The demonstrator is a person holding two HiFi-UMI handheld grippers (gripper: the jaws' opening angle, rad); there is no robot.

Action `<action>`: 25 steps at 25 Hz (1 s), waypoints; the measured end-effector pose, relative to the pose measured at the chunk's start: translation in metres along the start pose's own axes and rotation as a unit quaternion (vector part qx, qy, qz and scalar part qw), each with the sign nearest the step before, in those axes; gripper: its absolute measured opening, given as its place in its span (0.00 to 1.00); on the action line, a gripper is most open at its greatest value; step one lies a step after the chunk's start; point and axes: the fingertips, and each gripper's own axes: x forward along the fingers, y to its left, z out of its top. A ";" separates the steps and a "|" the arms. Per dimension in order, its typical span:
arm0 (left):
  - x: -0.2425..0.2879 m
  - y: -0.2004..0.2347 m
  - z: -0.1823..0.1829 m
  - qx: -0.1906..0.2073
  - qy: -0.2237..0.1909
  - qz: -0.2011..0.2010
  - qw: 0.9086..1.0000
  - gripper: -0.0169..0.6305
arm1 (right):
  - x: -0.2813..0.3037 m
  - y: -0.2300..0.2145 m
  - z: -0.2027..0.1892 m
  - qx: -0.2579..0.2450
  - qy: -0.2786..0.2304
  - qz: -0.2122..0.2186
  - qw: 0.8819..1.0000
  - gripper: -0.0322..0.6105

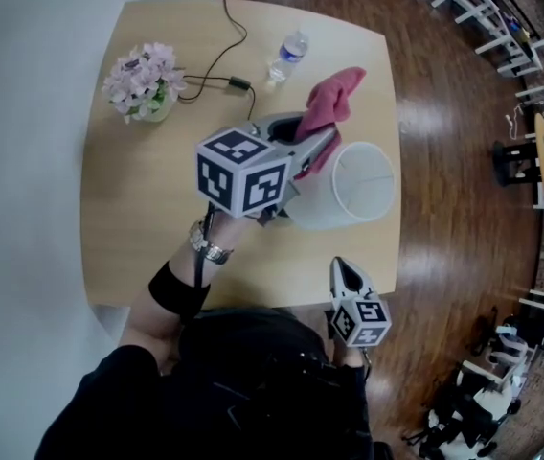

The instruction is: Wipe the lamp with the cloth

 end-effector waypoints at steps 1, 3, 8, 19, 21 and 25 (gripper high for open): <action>0.003 0.005 -0.009 -0.002 0.007 0.001 1.000 0.20 | 0.003 -0.001 0.000 0.001 0.001 0.000 1.000 0.06; 0.006 0.019 -0.025 -0.006 0.020 0.009 1.000 0.20 | 0.009 -0.002 -0.001 0.003 0.006 0.001 1.000 0.06; 0.009 0.058 -0.067 -0.001 0.073 0.043 0.996 0.20 | 0.018 -0.007 -0.004 0.007 0.016 0.001 1.000 0.06; 0.015 0.125 -0.120 0.026 0.173 0.082 0.981 0.20 | 0.033 -0.010 -0.005 0.015 0.041 0.005 0.999 0.06; 0.022 0.111 -0.086 0.033 0.145 0.051 0.988 0.20 | 0.034 -0.012 -0.004 0.015 0.043 0.000 0.999 0.06; 0.037 0.042 -0.010 0.058 0.099 -0.067 0.991 0.20 | 0.038 -0.010 -0.005 0.030 0.047 0.004 0.998 0.06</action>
